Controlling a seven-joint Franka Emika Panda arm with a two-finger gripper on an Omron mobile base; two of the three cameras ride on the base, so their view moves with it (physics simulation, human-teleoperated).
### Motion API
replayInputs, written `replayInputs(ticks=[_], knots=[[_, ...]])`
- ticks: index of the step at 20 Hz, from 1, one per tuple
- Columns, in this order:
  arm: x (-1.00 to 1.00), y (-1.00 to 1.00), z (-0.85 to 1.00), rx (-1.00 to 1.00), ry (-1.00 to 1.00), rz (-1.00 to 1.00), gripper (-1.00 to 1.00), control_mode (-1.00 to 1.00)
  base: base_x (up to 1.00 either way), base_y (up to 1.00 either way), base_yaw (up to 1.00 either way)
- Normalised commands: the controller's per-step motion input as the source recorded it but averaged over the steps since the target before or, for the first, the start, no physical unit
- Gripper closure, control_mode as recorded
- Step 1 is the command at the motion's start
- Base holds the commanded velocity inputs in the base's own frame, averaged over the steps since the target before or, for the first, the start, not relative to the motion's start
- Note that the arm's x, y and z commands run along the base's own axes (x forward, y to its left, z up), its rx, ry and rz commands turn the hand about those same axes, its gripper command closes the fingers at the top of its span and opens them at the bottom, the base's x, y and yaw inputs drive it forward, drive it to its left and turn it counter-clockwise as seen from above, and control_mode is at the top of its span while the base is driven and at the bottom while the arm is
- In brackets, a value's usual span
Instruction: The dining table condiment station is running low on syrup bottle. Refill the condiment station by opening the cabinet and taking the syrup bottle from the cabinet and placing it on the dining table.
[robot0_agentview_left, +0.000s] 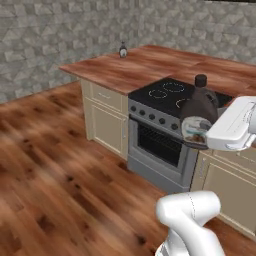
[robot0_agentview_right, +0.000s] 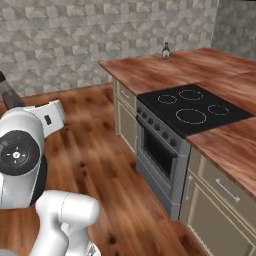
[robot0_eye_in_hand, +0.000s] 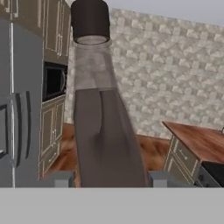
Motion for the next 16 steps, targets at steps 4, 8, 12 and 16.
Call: replayInputs(ticks=[4,8,12,16], knots=[[0.00,0.00,0.00,0.00,0.00,0.00,1.00,1.00,1.00,0.00,-0.12],[0.00,0.00,0.00,0.00,0.00,0.00,1.00,1.00,1.00,0.02,-0.12],[0.00,0.00,0.00,0.00,0.00,0.00,1.00,1.00,1.00,0.10,-0.12],[0.00,0.00,0.00,0.00,0.00,0.00,1.00,1.00,1.00,0.60,-0.15]])
